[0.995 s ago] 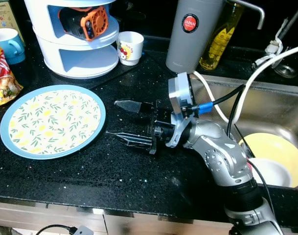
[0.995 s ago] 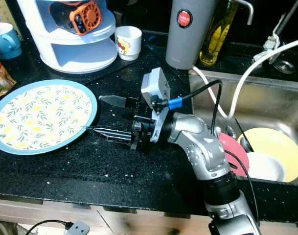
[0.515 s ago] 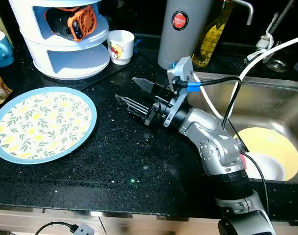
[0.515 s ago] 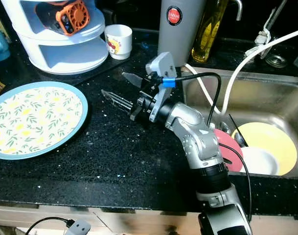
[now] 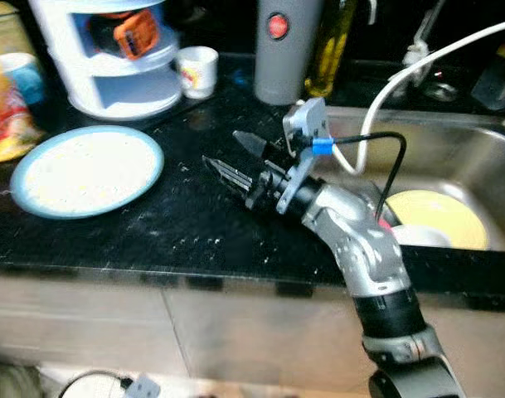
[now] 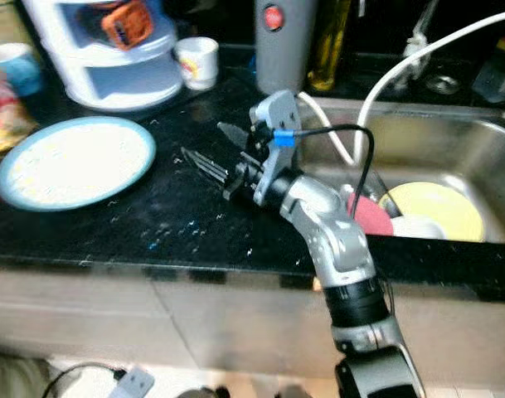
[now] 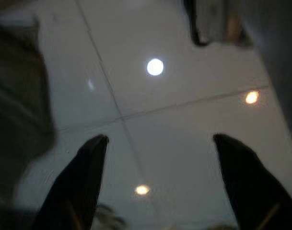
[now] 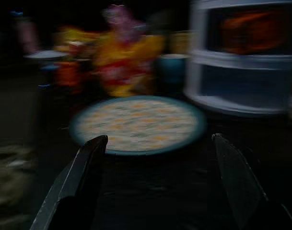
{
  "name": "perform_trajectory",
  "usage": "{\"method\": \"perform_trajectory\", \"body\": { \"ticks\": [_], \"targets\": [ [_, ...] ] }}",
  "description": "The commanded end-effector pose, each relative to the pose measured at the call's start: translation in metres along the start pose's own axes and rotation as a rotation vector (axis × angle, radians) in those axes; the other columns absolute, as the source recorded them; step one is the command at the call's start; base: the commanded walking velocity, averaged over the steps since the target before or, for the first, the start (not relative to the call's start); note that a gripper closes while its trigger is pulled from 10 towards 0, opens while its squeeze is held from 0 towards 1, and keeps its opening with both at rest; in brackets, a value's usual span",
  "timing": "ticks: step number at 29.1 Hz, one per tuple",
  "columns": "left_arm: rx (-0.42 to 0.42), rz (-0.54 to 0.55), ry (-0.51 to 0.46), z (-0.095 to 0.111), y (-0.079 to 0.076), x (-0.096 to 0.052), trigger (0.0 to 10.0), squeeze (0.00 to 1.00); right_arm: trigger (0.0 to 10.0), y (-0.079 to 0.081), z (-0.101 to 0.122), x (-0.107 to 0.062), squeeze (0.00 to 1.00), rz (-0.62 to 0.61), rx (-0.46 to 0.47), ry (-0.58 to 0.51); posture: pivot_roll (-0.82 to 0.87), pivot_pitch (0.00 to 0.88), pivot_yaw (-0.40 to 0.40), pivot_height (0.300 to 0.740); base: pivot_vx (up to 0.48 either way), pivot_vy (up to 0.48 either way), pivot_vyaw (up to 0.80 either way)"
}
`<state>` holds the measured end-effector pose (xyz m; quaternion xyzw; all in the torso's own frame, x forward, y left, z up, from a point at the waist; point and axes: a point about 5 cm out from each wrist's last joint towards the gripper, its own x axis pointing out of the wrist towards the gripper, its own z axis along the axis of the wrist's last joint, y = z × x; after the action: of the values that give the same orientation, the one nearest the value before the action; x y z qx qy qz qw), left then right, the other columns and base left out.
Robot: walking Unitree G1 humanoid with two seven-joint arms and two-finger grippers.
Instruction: Kitchen organization
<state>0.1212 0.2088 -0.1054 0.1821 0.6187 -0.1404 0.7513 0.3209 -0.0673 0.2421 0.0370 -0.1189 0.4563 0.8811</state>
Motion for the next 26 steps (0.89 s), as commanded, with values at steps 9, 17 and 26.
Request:
{"method": "perform_trajectory", "body": {
  "ticks": [9,17,26],
  "targets": [
    [-0.014,-0.019,0.02,-0.012,-0.011,0.002,10.0,0.0,10.0,0.003,-0.004,0.005,0.0,0.0,0.0,0.017,0.07,0.081,-0.057,0.74,0.0,0.0,0.0],
    [-0.028,-0.009,0.013,-0.016,-0.012,0.002,10.0,0.0,10.0,0.002,-0.007,0.004,0.0,-0.018,-0.015,0.047,0.07,0.086,-0.055,0.74,0.0,0.0,0.78],
    [-0.034,0.003,0.009,-0.018,-0.011,0.002,10.0,0.0,10.0,-0.016,-0.009,0.006,0.0,-0.196,-0.066,0.058,0.07,0.089,-0.054,0.74,0.0,0.0,0.35]
  ]
}}
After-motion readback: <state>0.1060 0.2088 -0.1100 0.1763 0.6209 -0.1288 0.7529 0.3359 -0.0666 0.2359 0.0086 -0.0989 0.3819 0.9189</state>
